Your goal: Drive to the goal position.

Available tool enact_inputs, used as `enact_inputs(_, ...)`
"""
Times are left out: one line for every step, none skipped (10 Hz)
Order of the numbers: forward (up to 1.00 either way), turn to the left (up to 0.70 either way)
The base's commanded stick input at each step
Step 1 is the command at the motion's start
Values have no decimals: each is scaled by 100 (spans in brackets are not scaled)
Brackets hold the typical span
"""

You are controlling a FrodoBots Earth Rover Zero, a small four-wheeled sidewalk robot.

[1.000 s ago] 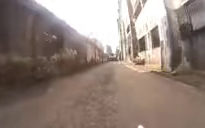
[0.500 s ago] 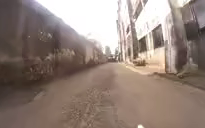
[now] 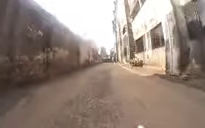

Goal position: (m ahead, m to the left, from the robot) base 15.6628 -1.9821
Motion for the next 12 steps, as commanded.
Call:
enact_inputs(70, 0)
enact_inputs(70, 0)
enact_inputs(70, 0)
enact_inputs(70, 0)
enact_inputs(70, 0)
enact_inputs(70, 0)
enact_inputs(70, 0)
enact_inputs(70, 0)
enact_inputs(70, 0)
enact_inputs(70, 0)
enact_inputs(70, 0)
enact_inputs(70, 0)
